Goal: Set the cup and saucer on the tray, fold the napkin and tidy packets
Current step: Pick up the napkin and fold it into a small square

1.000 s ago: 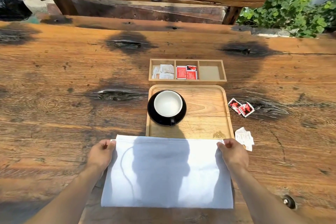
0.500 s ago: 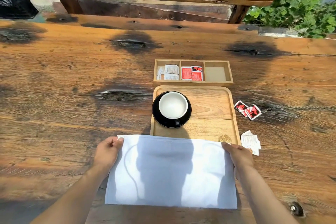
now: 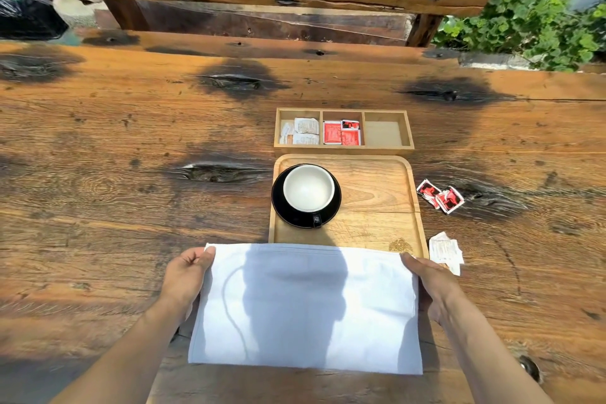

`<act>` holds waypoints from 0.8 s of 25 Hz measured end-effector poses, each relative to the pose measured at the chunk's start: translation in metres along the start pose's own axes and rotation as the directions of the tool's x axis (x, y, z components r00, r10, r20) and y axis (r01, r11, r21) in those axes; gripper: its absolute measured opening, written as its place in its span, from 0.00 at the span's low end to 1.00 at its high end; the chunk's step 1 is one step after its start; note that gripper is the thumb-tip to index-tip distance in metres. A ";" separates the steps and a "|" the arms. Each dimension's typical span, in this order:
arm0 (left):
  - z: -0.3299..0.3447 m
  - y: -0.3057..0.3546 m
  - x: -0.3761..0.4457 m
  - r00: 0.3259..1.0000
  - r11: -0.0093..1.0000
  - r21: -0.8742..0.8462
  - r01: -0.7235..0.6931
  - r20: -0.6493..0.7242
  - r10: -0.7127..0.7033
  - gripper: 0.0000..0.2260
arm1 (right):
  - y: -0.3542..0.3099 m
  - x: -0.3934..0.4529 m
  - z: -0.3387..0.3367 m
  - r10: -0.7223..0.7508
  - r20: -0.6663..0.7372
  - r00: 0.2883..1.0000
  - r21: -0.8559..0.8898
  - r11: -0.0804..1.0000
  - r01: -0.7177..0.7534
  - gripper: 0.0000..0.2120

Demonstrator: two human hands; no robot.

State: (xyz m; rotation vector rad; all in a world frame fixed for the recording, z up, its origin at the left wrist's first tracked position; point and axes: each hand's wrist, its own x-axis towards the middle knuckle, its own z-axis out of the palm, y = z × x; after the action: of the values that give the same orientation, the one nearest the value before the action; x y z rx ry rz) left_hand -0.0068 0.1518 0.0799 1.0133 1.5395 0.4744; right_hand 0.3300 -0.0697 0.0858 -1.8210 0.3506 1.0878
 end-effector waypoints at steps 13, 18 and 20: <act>-0.023 0.025 -0.017 0.976 0.992 0.031 -0.123 0.185 0.115 0.12 | -0.005 -0.038 -0.027 -0.247 0.108 0.963 0.137 0.963 0.232 0.03; -0.027 0.069 -0.020 0.964 0.956 0.125 -0.264 0.075 0.256 0.09 | 0.002 -0.040 -0.029 -0.345 0.143 0.927 0.032 0.938 0.344 0.04; -0.017 0.097 -0.020 0.939 0.928 0.145 -0.343 0.022 0.344 0.07 | 0.008 -0.040 -0.024 -0.356 0.166 0.920 -0.048 0.929 0.368 0.06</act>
State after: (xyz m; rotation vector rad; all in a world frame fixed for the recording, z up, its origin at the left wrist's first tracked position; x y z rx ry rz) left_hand 0.0093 0.1923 0.1704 1.4098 1.4181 0.6121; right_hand 0.3146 -0.1021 0.1164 -1.7667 -0.1232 0.9816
